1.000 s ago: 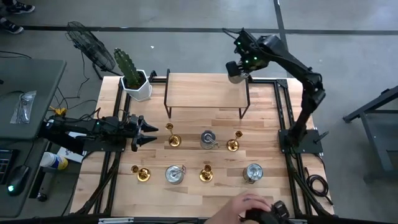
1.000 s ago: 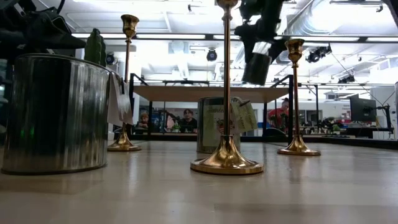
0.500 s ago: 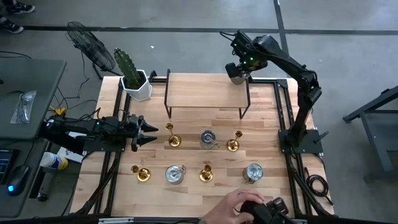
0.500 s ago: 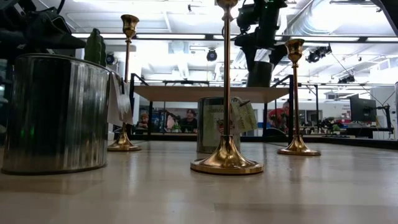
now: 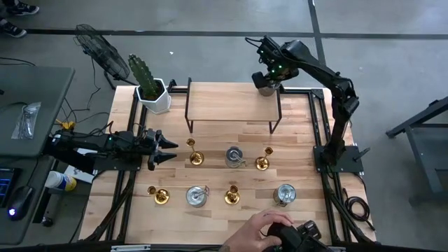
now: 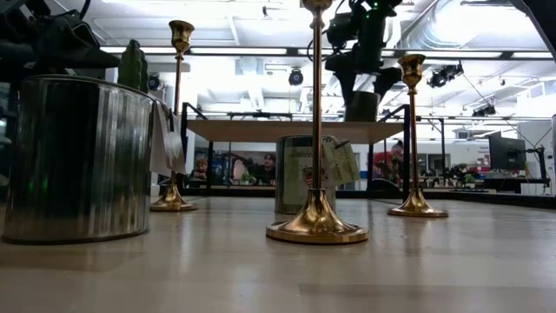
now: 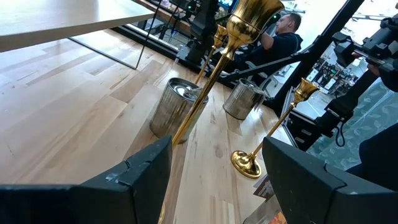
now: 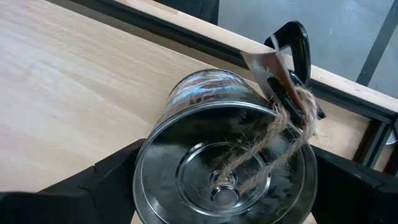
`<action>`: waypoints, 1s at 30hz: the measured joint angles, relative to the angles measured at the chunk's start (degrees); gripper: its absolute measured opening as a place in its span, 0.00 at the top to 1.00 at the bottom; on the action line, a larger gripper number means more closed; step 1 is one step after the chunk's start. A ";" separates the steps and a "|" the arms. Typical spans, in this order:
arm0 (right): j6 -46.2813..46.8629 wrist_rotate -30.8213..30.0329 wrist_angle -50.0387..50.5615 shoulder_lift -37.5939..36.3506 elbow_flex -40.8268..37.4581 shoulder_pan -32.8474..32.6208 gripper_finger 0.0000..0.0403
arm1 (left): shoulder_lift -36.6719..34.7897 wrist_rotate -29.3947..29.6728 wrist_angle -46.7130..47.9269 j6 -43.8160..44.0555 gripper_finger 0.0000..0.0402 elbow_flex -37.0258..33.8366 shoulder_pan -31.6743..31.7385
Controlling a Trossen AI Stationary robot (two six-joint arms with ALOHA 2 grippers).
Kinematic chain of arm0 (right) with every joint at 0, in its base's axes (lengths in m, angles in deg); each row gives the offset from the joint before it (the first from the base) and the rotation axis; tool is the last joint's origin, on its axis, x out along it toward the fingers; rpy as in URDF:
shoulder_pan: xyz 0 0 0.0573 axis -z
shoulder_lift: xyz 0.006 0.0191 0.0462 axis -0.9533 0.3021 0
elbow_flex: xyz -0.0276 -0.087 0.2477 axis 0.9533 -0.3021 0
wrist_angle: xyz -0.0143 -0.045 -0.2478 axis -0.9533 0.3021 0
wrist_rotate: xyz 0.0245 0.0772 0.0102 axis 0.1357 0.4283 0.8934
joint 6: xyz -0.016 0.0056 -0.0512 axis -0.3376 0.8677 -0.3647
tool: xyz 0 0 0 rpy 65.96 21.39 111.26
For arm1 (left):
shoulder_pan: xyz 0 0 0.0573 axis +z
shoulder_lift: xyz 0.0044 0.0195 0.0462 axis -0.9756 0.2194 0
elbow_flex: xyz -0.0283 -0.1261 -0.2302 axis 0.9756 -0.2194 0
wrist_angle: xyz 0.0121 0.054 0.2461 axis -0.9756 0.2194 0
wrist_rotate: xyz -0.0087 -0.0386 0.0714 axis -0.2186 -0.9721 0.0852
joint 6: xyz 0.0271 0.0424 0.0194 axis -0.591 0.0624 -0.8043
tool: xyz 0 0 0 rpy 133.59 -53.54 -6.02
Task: Pick & Place candle stick holders
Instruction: Put the silver scented candle on the shelf
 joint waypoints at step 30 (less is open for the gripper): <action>-1.18 -0.32 -0.61 -0.22 0.02 0.00 0.01 | 0.00 0.00 0.00 0.00 0.39 -0.01 -0.02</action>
